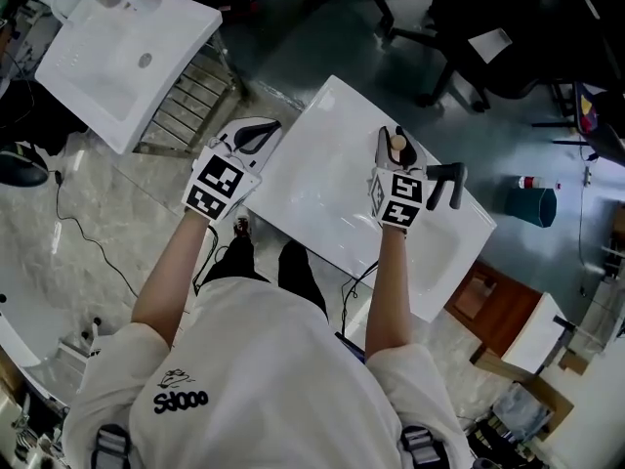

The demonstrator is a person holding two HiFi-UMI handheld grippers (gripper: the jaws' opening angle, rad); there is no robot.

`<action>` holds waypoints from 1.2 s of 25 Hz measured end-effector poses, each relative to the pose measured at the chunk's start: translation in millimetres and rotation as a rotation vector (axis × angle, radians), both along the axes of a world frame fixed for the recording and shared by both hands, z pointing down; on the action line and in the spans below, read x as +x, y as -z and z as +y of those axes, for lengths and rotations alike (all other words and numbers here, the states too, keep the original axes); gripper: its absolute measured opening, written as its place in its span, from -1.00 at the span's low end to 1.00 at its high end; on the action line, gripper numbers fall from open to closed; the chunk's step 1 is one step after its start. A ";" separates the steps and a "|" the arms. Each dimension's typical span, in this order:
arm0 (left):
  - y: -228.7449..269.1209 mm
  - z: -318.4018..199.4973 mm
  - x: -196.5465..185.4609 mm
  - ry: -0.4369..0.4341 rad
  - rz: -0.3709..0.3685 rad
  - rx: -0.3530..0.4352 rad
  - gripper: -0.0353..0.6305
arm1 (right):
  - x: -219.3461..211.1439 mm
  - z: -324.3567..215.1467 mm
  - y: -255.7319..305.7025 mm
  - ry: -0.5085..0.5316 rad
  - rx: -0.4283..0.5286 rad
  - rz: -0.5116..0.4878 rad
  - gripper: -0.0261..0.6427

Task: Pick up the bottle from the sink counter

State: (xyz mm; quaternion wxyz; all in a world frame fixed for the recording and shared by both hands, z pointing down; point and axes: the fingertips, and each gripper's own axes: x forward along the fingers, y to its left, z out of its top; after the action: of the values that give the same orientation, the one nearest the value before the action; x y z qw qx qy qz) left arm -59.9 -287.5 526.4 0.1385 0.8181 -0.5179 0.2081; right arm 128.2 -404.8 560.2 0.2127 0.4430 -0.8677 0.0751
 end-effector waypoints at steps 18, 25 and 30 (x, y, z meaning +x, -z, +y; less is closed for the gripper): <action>98.8 -16.2 -0.1 -0.067 -0.002 0.216 -0.89 | 14.5 60.7 160.8 -0.047 0.167 -0.095 -0.56; 129.8 -11.2 9.3 -0.094 0.032 0.276 -0.89 | 35.2 94.1 207.7 -0.070 0.215 -0.133 -0.56; 153.5 -10.2 19.6 -0.117 0.053 0.316 -0.89 | 45.3 114.7 230.7 -0.066 0.228 -0.139 -0.56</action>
State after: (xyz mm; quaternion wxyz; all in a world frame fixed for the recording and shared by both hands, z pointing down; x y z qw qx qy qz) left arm -40.3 -297.7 372.9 0.0093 0.8637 -0.4917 0.1099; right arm 173.5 -290.2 329.5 0.0978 0.4864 -0.8682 0.0132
